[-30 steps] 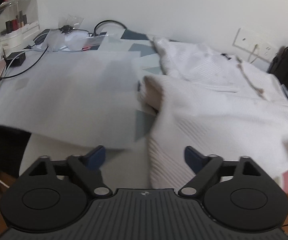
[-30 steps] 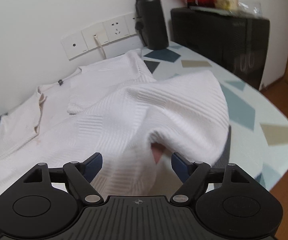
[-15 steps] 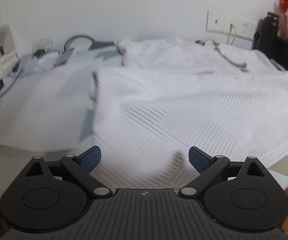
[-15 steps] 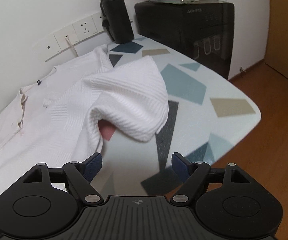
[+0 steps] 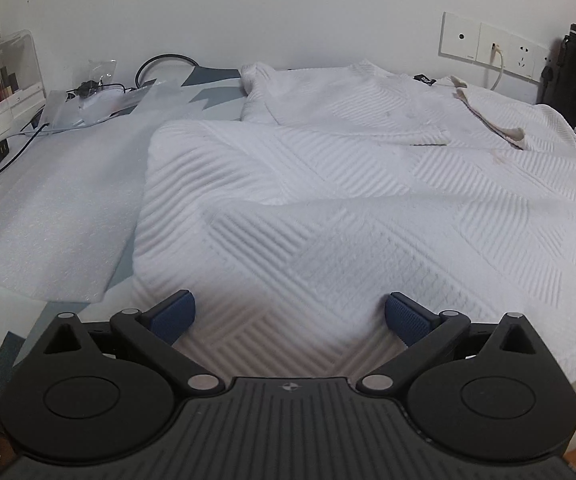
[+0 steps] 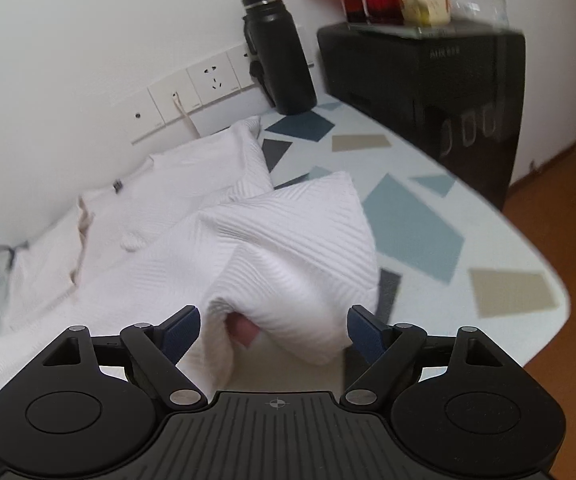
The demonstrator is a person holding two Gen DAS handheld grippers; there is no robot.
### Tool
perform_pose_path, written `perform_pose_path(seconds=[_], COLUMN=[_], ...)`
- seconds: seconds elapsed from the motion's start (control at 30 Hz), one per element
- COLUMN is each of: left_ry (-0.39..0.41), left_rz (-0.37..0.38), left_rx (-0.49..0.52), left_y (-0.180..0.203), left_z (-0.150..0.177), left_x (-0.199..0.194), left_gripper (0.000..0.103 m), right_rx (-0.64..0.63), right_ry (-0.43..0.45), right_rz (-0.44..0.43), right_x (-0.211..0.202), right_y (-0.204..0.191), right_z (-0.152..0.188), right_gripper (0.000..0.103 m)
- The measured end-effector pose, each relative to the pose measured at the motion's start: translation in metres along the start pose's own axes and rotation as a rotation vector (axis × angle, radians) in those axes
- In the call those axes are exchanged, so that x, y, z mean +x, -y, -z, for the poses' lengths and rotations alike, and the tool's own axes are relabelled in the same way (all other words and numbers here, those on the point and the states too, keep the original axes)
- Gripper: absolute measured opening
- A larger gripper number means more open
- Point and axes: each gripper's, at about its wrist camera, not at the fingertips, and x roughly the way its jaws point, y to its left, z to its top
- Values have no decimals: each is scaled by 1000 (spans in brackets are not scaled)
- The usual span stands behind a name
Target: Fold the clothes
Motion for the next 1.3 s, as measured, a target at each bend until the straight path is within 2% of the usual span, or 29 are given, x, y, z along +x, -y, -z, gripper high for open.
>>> perform_pose_path(seconds=[0.2,0.37,0.53,0.67,0.73,0.93,1.03,1.1,1.17,1.3], left_ry=[65,44,71,-3,-6,-5,-73,-125,-148,-166], left_rz=[14,-6,-9,7,34,159,244,274,268,199], left_rx=[10,-9,-17,-19,-51,-110,-163,-223,-260,-328], left_y=[3,8,8,3,-4,-17,-13,-11,-9,-12], left_z=[5,1,2,-8,-8,3,13,21,27,30], left_x=[2,5,7,4,-10,-69,-81,-78,-72,-63], left_gripper=[103,103,103,99,86,86,86,86,86,86], right_rx=[-37,18,1,29,47,57,44,43,41,26], right_ry=[-29,-48,-62,-66,-66,-82,-105,-119,-126,-128], right_rz=[16,29,1,-21,-32,-54,-56,-55,-57,-60], right_x=[2,13,18,21,24,33,40,44,46,48], right_y=[5,8,1,2,4,5,3,2,1,-1], right_z=[-4,-5,2,5,5,12,17,21,23,24], right_gripper=[78,78,78,78,78,78,78,78,78,78])
